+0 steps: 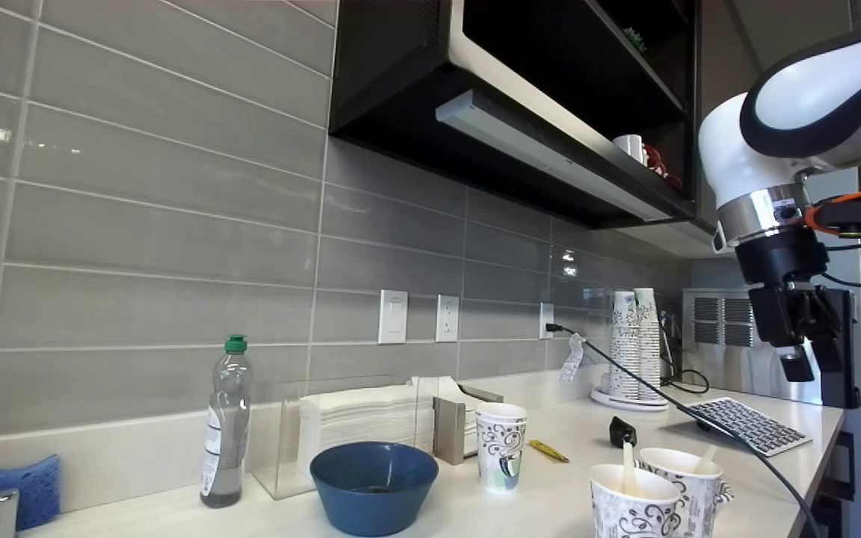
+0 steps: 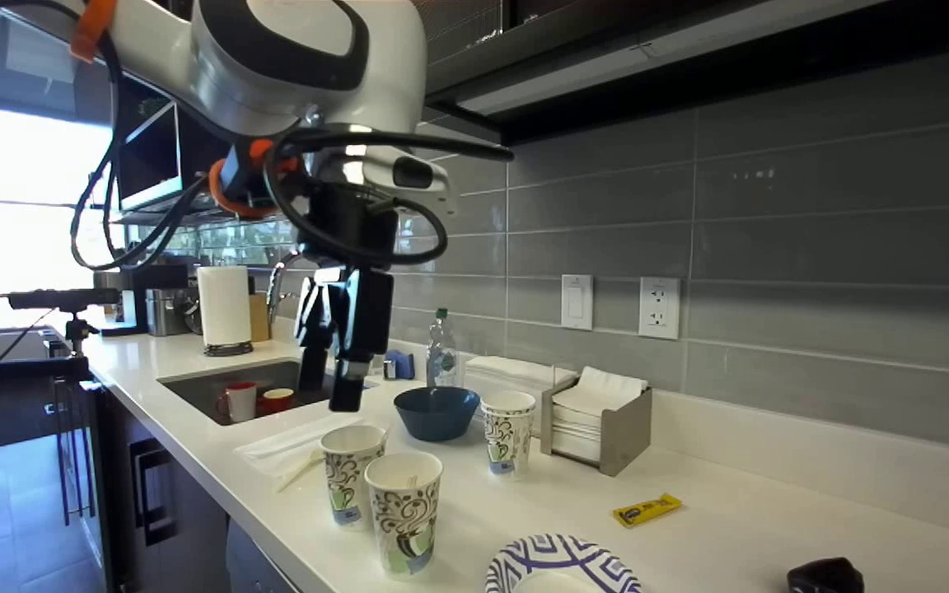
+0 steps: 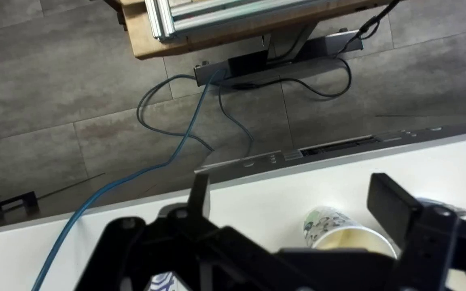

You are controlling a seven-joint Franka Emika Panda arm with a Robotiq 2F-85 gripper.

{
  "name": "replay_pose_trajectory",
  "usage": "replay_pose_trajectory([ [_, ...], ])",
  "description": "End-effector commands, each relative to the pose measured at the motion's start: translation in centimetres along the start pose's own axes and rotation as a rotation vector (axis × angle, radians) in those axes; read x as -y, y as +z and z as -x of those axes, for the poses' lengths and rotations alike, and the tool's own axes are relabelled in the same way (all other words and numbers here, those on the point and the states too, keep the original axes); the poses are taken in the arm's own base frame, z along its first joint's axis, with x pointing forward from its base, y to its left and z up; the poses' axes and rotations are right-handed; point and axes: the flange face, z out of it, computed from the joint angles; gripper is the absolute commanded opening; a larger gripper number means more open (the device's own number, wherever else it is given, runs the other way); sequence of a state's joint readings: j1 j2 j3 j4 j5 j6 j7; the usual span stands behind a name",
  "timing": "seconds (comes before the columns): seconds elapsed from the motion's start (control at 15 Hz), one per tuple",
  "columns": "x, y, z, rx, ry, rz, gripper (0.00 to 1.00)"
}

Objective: Remove the fork from the cup on the left and put it in the cup on the right then remove the spoon from the cup on the right and put it in the cup on the left.

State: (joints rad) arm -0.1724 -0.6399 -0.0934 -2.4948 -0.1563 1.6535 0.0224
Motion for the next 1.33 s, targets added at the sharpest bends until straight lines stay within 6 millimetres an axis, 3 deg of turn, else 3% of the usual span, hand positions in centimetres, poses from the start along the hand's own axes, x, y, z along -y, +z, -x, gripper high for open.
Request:
replay_pose_trajectory([
  [0.0,1.0,-0.2,-0.5,-0.146,-0.006,-0.108,1.00],
  [0.2,2.8,-0.9,-1.8,-0.280,-0.038,-0.181,1.00],
  [0.53,6.7,-1.2,-4.4,-0.429,-0.240,-0.228,1.00],
  [0.6,5.7,-1.5,-3.6,-0.398,-0.169,-0.195,1.00],
  [0.73,6.7,-1.3,-4.0,-0.413,-0.215,-0.200,1.00],
  [1.0,6.7,-1.1,-4.2,-0.413,-0.228,-0.199,1.00],
  [1.27,6.8,-0.3,-5.3,-0.367,-0.394,-0.185,1.00],
])
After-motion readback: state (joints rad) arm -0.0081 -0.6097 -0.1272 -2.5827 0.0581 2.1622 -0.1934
